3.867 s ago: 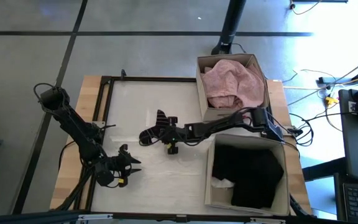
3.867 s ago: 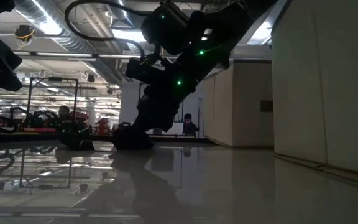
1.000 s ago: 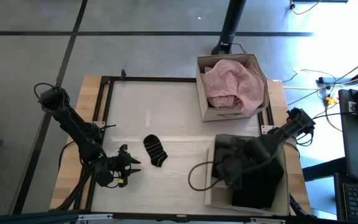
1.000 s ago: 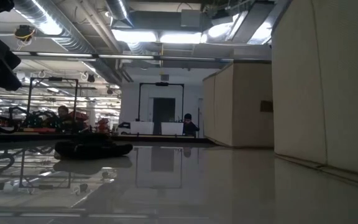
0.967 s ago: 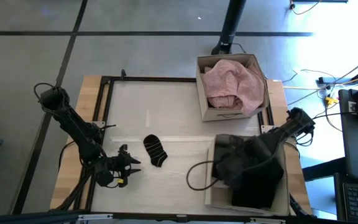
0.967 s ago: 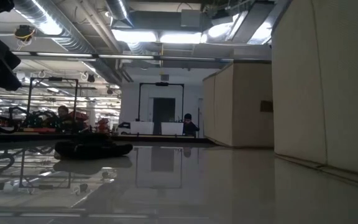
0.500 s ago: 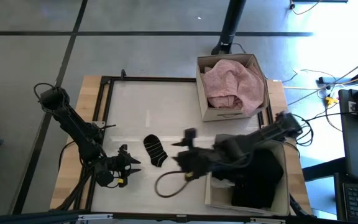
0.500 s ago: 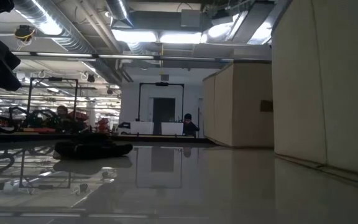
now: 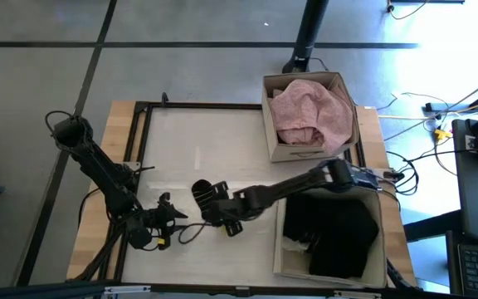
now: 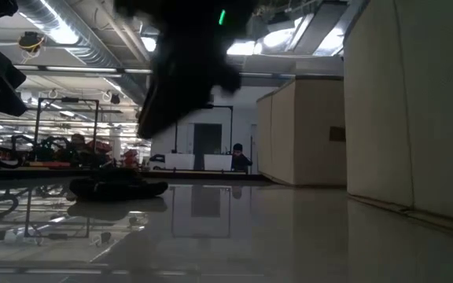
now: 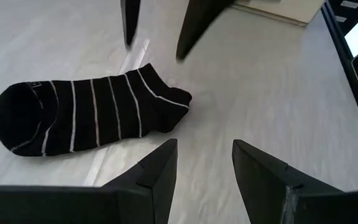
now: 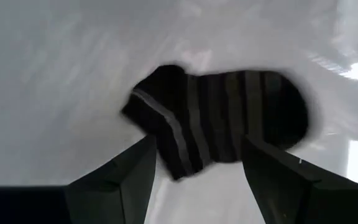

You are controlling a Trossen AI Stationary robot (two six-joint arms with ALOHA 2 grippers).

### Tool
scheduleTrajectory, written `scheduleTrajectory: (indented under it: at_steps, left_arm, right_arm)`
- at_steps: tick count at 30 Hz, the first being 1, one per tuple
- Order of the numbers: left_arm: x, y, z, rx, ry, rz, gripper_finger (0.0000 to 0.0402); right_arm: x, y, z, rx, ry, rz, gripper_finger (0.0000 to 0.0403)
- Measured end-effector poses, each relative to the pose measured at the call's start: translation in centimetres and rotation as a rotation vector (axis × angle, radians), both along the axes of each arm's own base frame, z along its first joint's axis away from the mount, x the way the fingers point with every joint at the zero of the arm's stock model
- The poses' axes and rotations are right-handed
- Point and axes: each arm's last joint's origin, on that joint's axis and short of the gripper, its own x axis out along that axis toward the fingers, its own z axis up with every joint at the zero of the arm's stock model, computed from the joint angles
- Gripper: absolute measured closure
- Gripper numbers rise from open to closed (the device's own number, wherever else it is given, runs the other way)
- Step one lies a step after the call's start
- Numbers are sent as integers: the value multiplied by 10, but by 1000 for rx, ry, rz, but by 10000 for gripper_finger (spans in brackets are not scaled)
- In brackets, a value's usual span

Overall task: Sort clothes
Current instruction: Put the black striped sock into the bottom laundry organizer

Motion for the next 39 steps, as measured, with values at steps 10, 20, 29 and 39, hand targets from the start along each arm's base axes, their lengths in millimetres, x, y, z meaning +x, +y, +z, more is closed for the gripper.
scheduleTrajectory:
  at_steps: [10,20,29,39]
  left_arm:
    - [0,0,0,0,-3,0,256]
    - [0,0,0,14,-2,-9,256]
    - [0,0,1,17,-9,-7,256]
    - [1,-1,1,9,-14,-5,256]
  right_arm:
    - [19,-12,-53,138,69,57,226]
    - [18,-10,-53,106,77,93,387]
    - [10,26,34,-111,82,59,383]
    - [-68,51,144,-305,-70,-110,388]
